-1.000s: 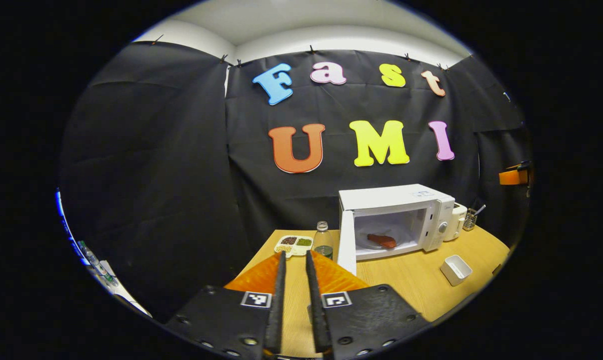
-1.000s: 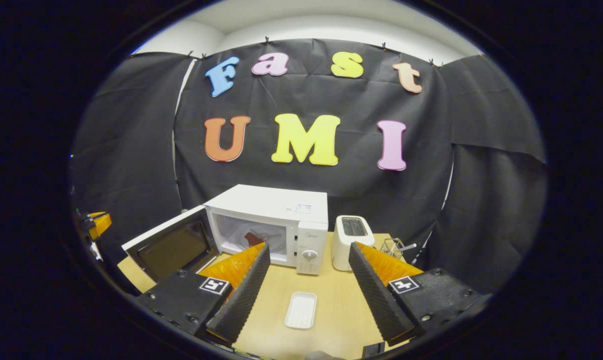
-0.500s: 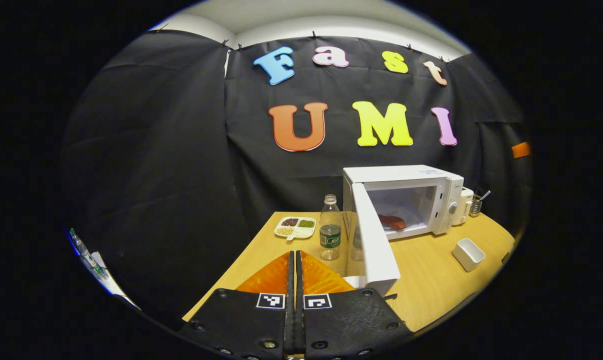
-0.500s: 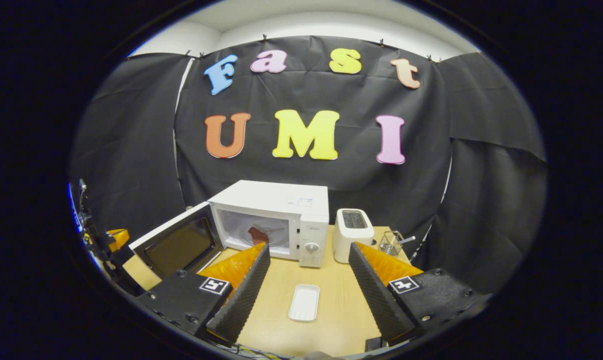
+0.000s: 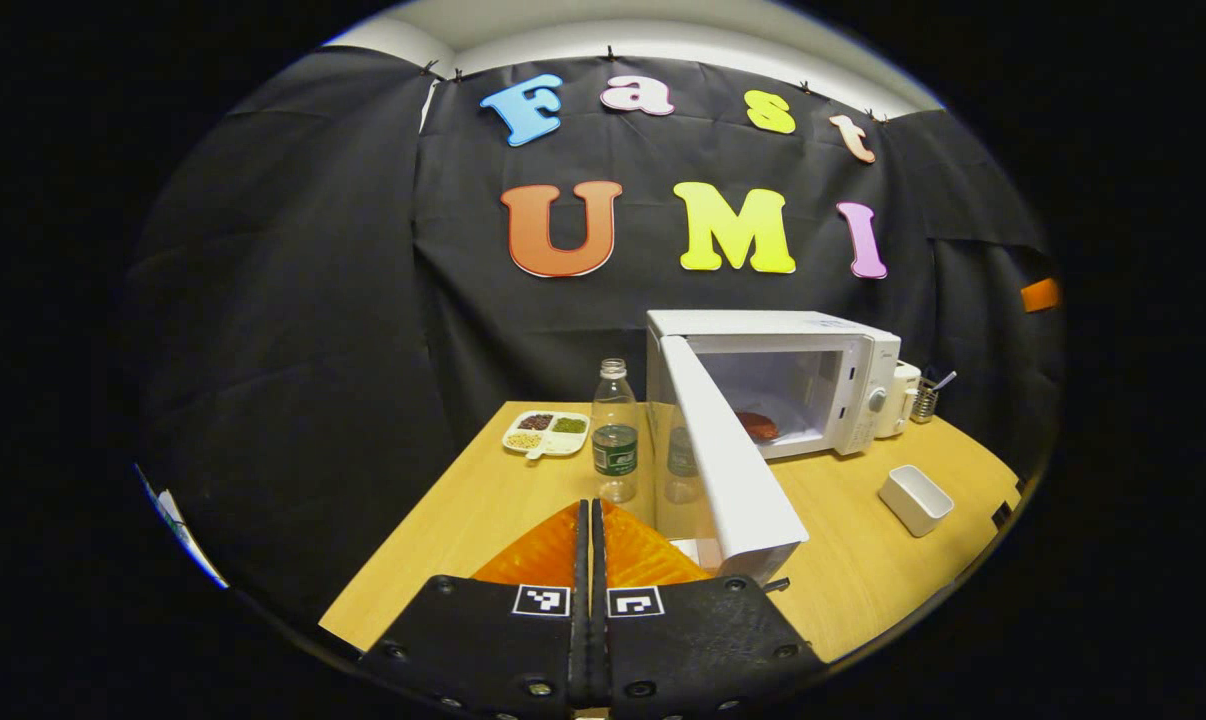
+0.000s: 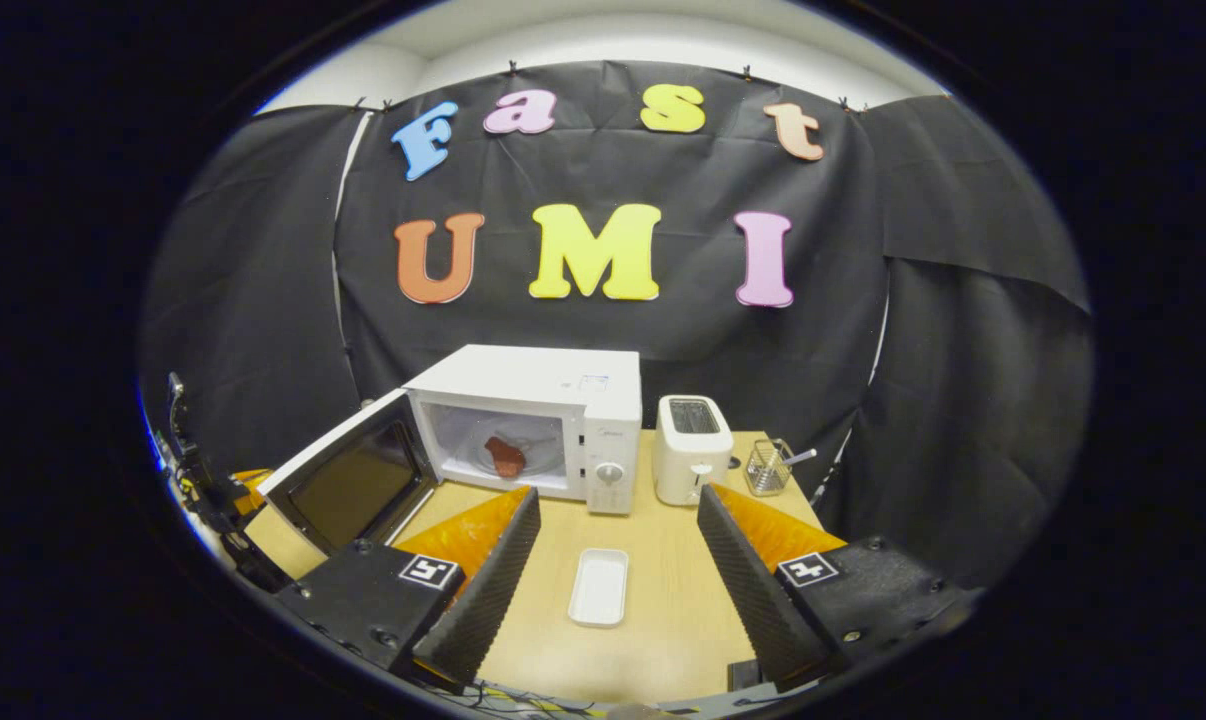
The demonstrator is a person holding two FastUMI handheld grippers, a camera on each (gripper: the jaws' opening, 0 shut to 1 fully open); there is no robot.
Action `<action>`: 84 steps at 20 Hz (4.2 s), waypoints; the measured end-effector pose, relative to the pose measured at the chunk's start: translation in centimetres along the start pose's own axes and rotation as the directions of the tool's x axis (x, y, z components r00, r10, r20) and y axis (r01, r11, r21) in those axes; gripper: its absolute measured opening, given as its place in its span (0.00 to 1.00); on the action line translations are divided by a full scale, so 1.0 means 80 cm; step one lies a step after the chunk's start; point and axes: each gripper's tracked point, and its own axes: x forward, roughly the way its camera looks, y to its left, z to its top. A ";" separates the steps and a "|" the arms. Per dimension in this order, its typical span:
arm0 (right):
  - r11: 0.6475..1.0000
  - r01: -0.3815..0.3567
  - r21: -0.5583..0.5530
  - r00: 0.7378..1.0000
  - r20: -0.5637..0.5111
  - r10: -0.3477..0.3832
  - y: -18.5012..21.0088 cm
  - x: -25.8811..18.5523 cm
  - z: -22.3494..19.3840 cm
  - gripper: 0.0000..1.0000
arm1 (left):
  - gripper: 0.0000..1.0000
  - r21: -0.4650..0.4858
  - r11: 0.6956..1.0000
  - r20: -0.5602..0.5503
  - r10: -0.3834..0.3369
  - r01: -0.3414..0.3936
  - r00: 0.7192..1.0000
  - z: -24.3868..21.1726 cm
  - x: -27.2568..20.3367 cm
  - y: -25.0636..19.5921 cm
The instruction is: Open the microwave oven with the left hand, put the food in, and close the microwave oven.
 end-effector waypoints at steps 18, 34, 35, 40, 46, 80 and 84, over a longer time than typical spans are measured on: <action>0.998 0.020 0.054 0.999 -0.040 -0.018 -0.124 0.040 -0.003 1.00 | 0.00 0.029 0.962 -0.070 -0.270 0.272 0.960 -0.001 0.057 -0.250; 0.996 -0.025 0.084 0.997 -0.069 0.031 -0.236 0.126 0.019 1.00 | 0.00 0.085 0.955 -0.093 -0.276 0.284 0.957 0.037 0.210 -0.406; 0.996 -0.033 0.086 0.997 -0.062 0.039 -0.236 0.127 0.021 1.00 | 0.00 0.087 0.956 -0.086 -0.272 0.279 0.958 0.042 0.221 -0.411; 0.995 -0.049 0.082 0.996 -0.070 0.055 -0.242 0.128 0.015 1.00 | 0.00 0.076 0.963 -0.076 -0.251 0.257 0.965 0.050 0.257 -0.428; 0.995 -0.036 0.088 0.996 -0.081 0.043 -0.259 0.122 0.010 1.00 | 0.11 0.054 0.972 -0.085 -0.225 0.230 0.971 0.059 0.286 -0.432; 0.993 -0.049 0.107 0.995 0.091 0.040 -0.096 0.006 0.040 0.90 | 0.95 0.055 0.997 0.168 -0.064 0.055 0.984 0.234 -0.028 -0.296; 0.997 -0.050 0.058 0.983 0.178 0.039 -0.055 -0.020 0.072 1.00 | 0.95 0.041 0.999 0.208 -0.007 -0.001 0.978 0.263 -0.077 -0.245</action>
